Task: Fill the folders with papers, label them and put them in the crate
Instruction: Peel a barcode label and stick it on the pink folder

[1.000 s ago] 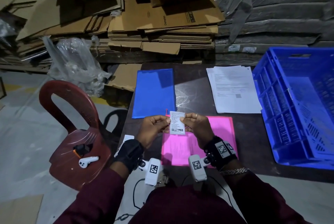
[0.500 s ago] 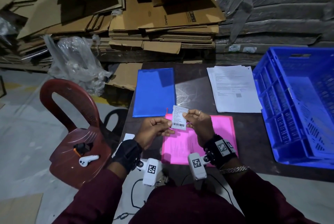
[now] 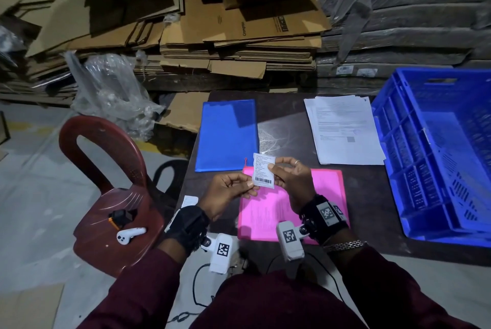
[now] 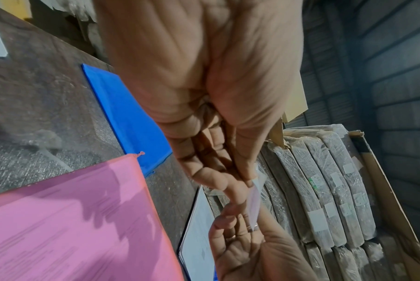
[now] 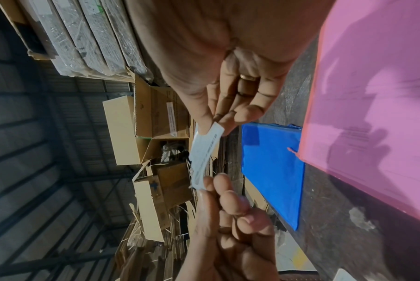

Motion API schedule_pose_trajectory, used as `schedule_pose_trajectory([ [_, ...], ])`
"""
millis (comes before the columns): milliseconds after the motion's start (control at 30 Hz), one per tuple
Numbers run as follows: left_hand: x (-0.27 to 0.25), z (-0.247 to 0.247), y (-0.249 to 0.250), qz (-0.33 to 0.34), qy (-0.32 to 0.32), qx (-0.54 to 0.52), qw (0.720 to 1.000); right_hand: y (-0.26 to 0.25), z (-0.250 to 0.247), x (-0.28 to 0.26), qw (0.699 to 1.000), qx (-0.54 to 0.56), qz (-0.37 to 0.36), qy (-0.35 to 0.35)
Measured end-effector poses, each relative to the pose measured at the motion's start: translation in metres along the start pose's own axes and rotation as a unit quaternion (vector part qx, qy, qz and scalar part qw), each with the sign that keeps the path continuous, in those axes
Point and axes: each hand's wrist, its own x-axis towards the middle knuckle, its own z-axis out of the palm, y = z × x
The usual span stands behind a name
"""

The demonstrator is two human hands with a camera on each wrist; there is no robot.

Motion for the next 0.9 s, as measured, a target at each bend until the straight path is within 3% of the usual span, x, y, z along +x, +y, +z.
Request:
schedule_pose_trajectory([
  [133, 0.001, 0.007, 0.003, 0.024, 0.002, -0.026, 0.999, 0.0, 0.002, 0.0, 1.0, 0.022, 0.015, 0.005],
  [233, 0.003, 0.012, 0.004, 0.062, 0.006, -0.045, 0.997, 0.005, 0.001, 0.001, 0.999, -0.035, -0.005, 0.005],
  [400, 0.007, 0.011, 0.002, 0.104, 0.027, -0.045, 0.993, 0.005, 0.001, -0.003, 0.97, -0.176, -0.161, 0.043],
  [500, 0.009, 0.007, 0.001, 0.124, 0.052, -0.037, 0.99, -0.005, 0.004, -0.011, 0.951, -0.205, -0.231, -0.002],
  [633, 0.011, 0.004, 0.0, 0.139, 0.064, -0.025, 0.988, -0.004, 0.007, -0.018, 0.93, -0.234, -0.268, -0.089],
  [833, 0.007, 0.004, 0.002, 0.15, 0.066, -0.025, 0.986, -0.002, 0.008, -0.021, 0.898, -0.271, -0.332, -0.096],
  [900, 0.007, 0.003, 0.001, 0.151, 0.063, -0.014, 0.986, 0.001, 0.008, -0.018, 0.906, -0.261, -0.322, -0.087],
])
